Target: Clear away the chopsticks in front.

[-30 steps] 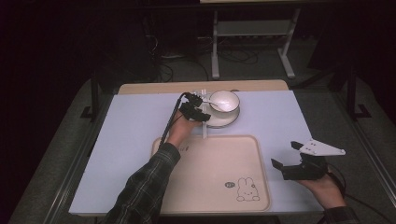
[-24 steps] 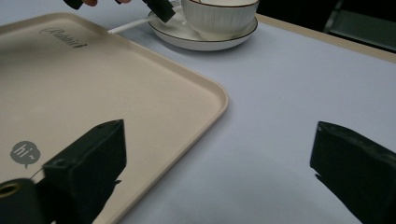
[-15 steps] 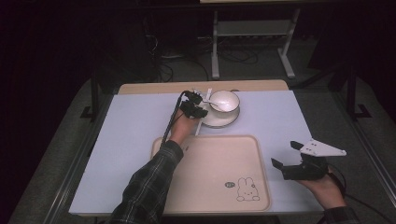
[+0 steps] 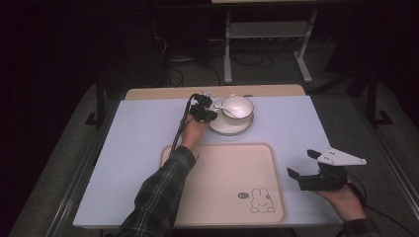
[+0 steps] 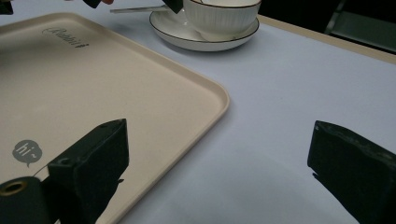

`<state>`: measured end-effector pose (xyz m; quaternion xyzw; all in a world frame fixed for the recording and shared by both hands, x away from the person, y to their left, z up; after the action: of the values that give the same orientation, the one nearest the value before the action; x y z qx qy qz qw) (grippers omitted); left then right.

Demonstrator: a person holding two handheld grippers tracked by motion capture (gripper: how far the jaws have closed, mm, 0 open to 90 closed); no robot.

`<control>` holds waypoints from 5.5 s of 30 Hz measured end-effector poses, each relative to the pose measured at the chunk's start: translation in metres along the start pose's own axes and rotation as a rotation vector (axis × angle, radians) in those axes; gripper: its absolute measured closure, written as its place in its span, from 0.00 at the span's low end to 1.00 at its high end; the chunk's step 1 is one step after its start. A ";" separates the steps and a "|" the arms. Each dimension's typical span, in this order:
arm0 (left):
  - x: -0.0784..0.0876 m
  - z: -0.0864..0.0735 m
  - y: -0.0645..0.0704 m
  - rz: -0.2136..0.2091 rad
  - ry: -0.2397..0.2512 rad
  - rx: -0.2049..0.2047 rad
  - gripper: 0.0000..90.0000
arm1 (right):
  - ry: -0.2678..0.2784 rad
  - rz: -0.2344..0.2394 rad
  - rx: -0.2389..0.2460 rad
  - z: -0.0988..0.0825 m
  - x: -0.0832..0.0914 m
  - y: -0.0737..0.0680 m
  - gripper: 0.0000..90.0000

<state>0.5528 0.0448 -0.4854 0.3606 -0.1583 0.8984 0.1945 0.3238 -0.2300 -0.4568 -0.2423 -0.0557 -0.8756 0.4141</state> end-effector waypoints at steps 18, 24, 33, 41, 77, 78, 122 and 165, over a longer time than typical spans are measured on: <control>0.053 -0.020 -0.020 -0.101 0.034 -0.001 0.81 | -0.009 -0.001 0.008 0.000 -0.001 -0.002 0.05; 0.045 -0.030 -0.021 -0.119 0.020 0.006 0.85 | -0.012 -0.001 0.012 0.000 -0.003 -0.001 0.05; 0.034 -0.036 -0.020 -0.113 -0.003 0.005 0.87 | -0.012 0.001 0.007 -0.001 -0.002 -0.001 0.05; 0.030 -0.042 -0.018 -0.118 -0.015 0.007 0.88 | -0.012 0.000 0.007 -0.001 -0.001 -0.001 0.05; 0.078 -0.057 -0.056 -0.121 0.064 0.092 0.96 | -0.010 -0.007 0.006 0.000 -0.002 -0.001 0.06; 0.082 -0.059 -0.058 -0.126 0.069 0.097 0.96 | -0.011 -0.007 0.006 0.000 -0.002 -0.001 0.06; 0.201 -0.179 -0.017 -0.213 0.041 0.012 0.96 | -0.029 -0.016 0.013 -0.002 -0.004 0.000 0.06; 0.167 -0.181 -0.009 -0.225 -0.065 -0.078 0.42 | -0.030 -0.010 0.018 -0.001 -0.006 -0.003 0.06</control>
<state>0.3396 0.1688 -0.4904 0.3971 -0.1578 0.8519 0.3027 0.3246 -0.2246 -0.4598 -0.2513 -0.0712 -0.8735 0.4108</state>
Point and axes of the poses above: each handheld gripper's, and its own axes: x roughly backward along the jaws, z roughly out of its top, y roughly to its right, the point moved 9 cm from there along -x, roughly forward along the jaws, and after that the axes turned 14 degrees about z, right-handed, at the moved point
